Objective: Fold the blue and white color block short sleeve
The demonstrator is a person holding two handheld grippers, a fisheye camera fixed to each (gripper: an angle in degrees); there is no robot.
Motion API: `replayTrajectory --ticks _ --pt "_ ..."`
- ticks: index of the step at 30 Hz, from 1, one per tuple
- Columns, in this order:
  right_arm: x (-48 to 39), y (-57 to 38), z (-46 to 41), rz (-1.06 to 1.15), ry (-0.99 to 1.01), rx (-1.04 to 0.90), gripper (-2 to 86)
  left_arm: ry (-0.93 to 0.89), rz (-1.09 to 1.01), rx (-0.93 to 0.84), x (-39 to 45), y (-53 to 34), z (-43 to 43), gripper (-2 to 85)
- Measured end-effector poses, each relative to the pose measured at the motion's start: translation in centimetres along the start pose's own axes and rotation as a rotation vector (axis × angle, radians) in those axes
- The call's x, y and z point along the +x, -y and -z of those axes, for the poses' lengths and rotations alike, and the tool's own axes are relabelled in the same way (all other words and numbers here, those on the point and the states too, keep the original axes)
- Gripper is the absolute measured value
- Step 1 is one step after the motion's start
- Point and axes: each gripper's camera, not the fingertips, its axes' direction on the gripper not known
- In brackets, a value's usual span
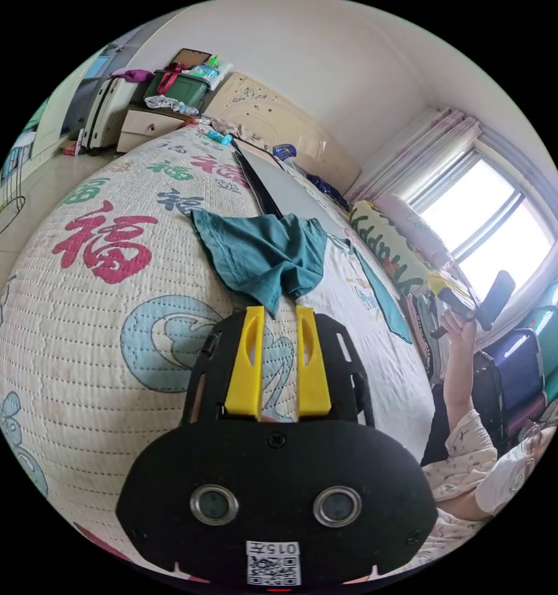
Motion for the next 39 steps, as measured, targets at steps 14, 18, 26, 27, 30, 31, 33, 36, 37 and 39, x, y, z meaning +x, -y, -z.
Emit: replayTrajectory --ticks 14,18,26,27,30,31,33,36,37,39 --pt "-4.7 24.8 -33.4 -0.202 -0.036 -0.283 10.7 -0.198 0.099 0.015 -3.7 -8.7 -8.5 -0.6" --pt "-5.9 26.9 -37.9 -0.167 -0.077 -0.385 9.9 -0.223 0.119 0.016 -3.2 -8.6 -9.4 -0.6" --pt "-3.7 27.9 -31.5 -0.188 -0.131 -0.256 -0.3 -0.137 0.098 0.172 2.0 -6.7 -4.5 -0.7" --pt "-3.0 27.6 -30.1 -0.2 -0.126 -0.23 -0.4 -0.124 0.087 0.189 2.8 -6.4 -3.8 -0.7" --pt "0.9 24.9 -22.4 -0.281 -0.108 -0.117 -0.6 -0.105 -0.032 0.219 8.3 -3.7 -1.6 -0.7" --pt "2.2 23.3 -19.3 -0.296 -0.097 -0.083 -0.6 -0.086 -0.091 0.212 11.2 -2.3 -0.9 -0.7" --pt "3.9 20.4 -14.9 -0.32 -0.099 -0.046 -0.6 -0.037 -0.187 0.191 16.3 0.1 0.1 -0.7" --pt "5.9 14.7 -8.6 -0.351 -0.138 -0.001 -0.6 0.022 -0.322 0.127 24.9 5.5 0.9 -0.7" --pt "6.6 12.1 -6.6 -0.382 -0.156 0.018 -0.6 0.022 -0.401 0.065 28.4 8.1 0.6 -0.8" --pt "7.4 8.3 -4.0 -0.42 -0.168 0.041 -0.5 0.006 -0.524 -0.041 33.1 11.8 -0.6 -0.8"
